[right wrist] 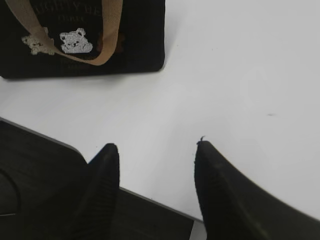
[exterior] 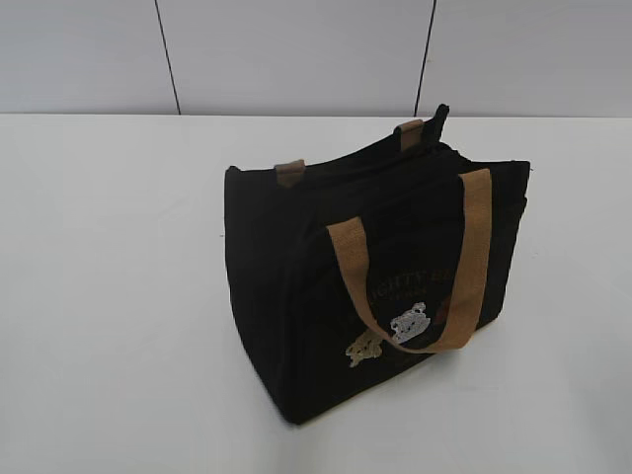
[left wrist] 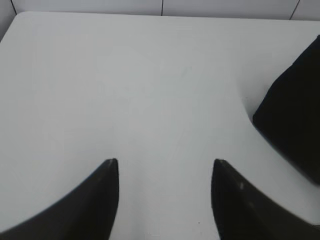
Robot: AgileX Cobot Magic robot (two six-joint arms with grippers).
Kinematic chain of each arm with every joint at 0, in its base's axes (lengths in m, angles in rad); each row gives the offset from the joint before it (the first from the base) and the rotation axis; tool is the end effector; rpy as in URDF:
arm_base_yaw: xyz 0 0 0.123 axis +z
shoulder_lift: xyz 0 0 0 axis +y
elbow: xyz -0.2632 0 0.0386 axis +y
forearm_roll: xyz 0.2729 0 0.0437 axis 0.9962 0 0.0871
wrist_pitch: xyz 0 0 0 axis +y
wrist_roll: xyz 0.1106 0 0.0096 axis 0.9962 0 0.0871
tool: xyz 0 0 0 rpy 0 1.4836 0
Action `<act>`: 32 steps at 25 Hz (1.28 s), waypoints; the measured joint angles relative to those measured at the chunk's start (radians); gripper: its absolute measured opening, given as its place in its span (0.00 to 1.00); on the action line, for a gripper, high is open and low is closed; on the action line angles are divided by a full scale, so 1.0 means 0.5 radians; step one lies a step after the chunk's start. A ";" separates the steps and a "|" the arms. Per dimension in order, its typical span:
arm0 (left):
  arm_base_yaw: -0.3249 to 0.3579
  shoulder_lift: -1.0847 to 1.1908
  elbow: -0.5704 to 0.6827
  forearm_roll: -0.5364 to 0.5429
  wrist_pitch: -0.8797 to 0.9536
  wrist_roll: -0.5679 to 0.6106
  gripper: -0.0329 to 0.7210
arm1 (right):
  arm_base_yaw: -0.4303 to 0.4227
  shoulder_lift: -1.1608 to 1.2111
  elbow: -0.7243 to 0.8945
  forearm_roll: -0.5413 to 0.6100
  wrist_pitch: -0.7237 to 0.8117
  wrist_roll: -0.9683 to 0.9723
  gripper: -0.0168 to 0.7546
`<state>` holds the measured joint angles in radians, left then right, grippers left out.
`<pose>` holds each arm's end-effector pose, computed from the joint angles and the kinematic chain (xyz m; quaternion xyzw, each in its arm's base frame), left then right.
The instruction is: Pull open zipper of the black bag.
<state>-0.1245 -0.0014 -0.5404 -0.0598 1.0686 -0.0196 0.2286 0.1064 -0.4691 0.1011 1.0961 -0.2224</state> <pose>0.0473 -0.0118 0.2922 0.0461 0.8426 -0.0683 0.5321 0.0663 0.0257 0.2606 -0.1993 0.8714 0.0519 0.4453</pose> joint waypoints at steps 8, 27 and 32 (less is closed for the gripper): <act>0.070 -0.009 0.002 0.019 -0.002 -0.022 0.57 | 0.000 -0.228 0.000 0.000 0.000 0.078 0.48; 0.159 -0.009 0.004 0.090 -0.002 -0.089 0.57 | 0.000 -0.227 0.004 0.000 0.000 0.129 0.48; 0.159 -0.009 0.004 0.090 -0.002 -0.089 0.57 | 0.000 -0.227 0.004 0.000 0.000 0.129 0.48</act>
<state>-0.0450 -0.0057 -0.5385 -0.0146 1.0678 -0.0639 0.2286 -0.0073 -0.4671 0.1011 1.0961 -0.1579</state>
